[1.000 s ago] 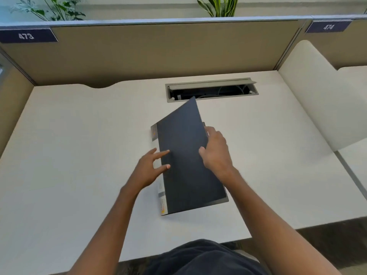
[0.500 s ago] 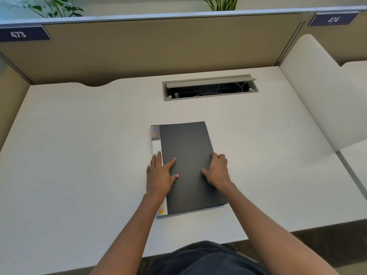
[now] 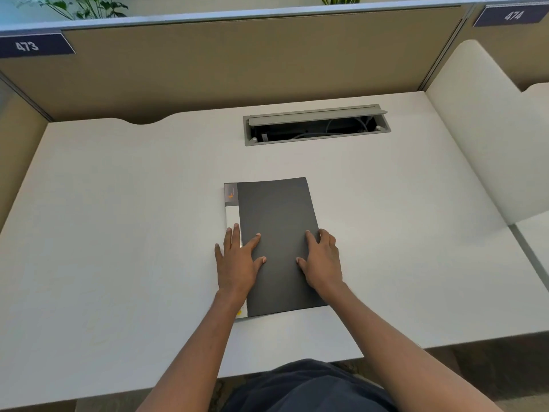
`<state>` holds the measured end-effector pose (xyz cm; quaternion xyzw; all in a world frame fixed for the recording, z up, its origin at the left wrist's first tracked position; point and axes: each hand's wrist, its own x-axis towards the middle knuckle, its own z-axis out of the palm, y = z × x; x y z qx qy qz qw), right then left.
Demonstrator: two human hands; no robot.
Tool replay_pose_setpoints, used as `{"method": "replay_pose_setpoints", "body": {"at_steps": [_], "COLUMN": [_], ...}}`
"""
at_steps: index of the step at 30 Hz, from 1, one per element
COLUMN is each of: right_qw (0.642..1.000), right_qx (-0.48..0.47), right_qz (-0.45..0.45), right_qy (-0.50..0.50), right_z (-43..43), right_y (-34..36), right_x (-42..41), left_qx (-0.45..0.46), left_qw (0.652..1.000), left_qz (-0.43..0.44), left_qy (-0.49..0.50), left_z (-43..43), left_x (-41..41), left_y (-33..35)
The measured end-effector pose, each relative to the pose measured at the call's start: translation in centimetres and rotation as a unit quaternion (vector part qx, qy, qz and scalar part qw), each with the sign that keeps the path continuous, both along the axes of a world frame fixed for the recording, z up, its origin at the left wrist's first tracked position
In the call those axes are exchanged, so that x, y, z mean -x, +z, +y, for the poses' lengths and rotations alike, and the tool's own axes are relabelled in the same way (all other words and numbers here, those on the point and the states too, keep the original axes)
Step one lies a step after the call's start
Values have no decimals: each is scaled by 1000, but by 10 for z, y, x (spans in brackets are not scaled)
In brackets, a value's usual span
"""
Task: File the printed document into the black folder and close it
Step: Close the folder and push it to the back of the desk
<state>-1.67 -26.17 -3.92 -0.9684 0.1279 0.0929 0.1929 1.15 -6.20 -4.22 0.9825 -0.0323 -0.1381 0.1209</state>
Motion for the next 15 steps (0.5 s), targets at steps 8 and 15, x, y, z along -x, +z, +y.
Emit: {"method": "replay_pose_setpoints", "body": {"at_steps": [8,15], "right_qw": [999,997], "right_qx": [18,44], "right_qz": [19,30], "right_qy": [39,51], "right_z": [-1,-2], "right_y": [-5,-6], "right_x": [2,1], "left_qx": [58,158], "left_qw": [988,952], "left_qz": [-27,-12], "left_qy": [137,261], "left_z": [3,3], "left_x": [8,3], "left_y": [1,12]}}
